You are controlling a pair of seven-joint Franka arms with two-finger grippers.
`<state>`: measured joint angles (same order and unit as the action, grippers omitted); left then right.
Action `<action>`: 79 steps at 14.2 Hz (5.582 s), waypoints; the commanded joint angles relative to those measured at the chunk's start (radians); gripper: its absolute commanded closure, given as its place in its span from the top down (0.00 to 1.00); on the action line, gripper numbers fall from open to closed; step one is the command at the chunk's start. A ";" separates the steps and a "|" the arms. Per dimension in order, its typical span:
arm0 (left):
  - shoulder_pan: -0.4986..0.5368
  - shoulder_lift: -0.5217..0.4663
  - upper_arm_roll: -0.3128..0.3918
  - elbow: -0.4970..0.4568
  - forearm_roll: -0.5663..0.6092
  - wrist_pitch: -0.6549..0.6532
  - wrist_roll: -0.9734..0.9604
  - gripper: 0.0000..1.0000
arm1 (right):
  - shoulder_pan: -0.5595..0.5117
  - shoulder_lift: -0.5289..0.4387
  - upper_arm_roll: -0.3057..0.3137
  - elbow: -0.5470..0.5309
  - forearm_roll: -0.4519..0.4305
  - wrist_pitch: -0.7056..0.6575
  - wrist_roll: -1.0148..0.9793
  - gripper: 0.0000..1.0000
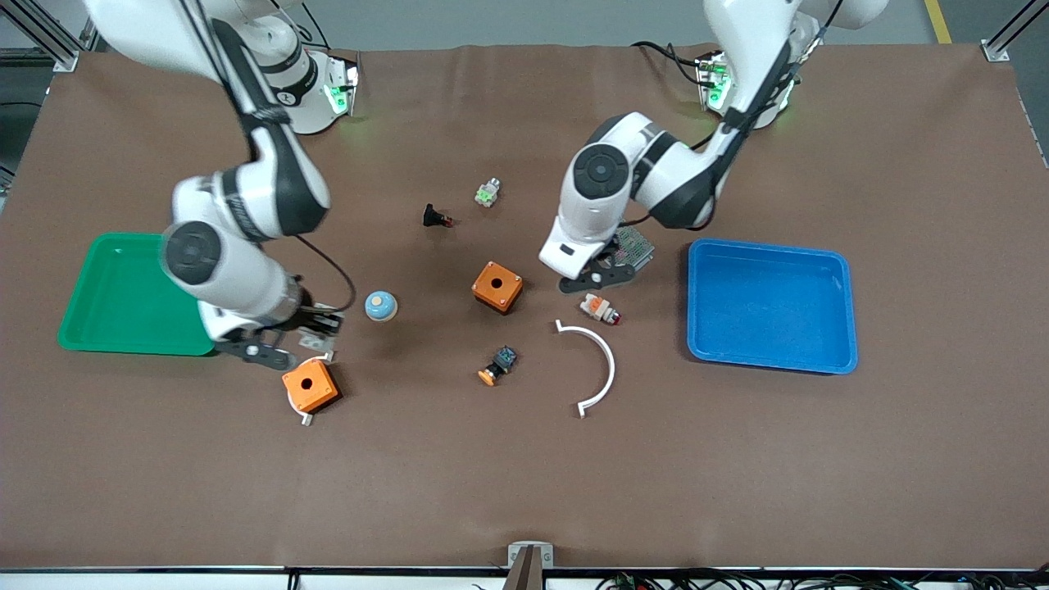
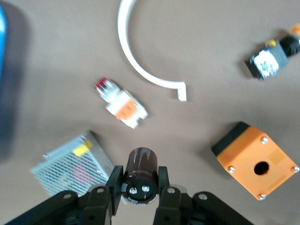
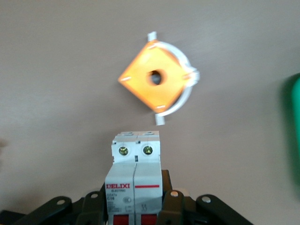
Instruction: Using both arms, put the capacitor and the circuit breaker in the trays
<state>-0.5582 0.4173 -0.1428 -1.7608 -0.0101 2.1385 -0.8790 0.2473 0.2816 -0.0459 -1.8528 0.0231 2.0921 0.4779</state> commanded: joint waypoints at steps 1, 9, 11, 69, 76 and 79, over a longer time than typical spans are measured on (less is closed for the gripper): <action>0.088 -0.041 -0.009 -0.002 0.009 -0.073 0.110 0.18 | -0.098 -0.154 0.018 -0.161 -0.064 0.008 -0.108 0.00; 0.411 -0.074 -0.006 -0.008 0.024 -0.227 0.572 0.18 | -0.528 -0.256 0.020 -0.396 -0.065 0.187 -0.701 0.00; 0.469 -0.061 -0.005 -0.012 0.027 -0.227 0.656 0.18 | -0.600 -0.245 0.020 -0.437 -0.065 0.270 -0.798 0.00; 0.661 -0.371 -0.009 0.248 0.044 -0.574 0.832 0.99 | -0.269 -0.107 0.029 0.428 0.017 -0.575 -0.545 1.00; 0.666 -0.367 -0.008 0.273 0.026 -0.571 0.832 0.99 | -0.244 -0.120 0.029 0.417 0.014 -0.626 -0.542 1.00; 0.666 -0.356 -0.006 0.285 0.009 -0.571 0.821 0.99 | -0.241 -0.137 0.028 0.417 0.009 -0.632 -0.542 1.00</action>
<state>0.1048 0.0363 -0.1487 -1.5177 0.0144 1.5915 -0.0485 -0.0002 0.1615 -0.0102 -1.4475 0.0247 1.4819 -0.0705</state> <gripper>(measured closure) 0.004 0.000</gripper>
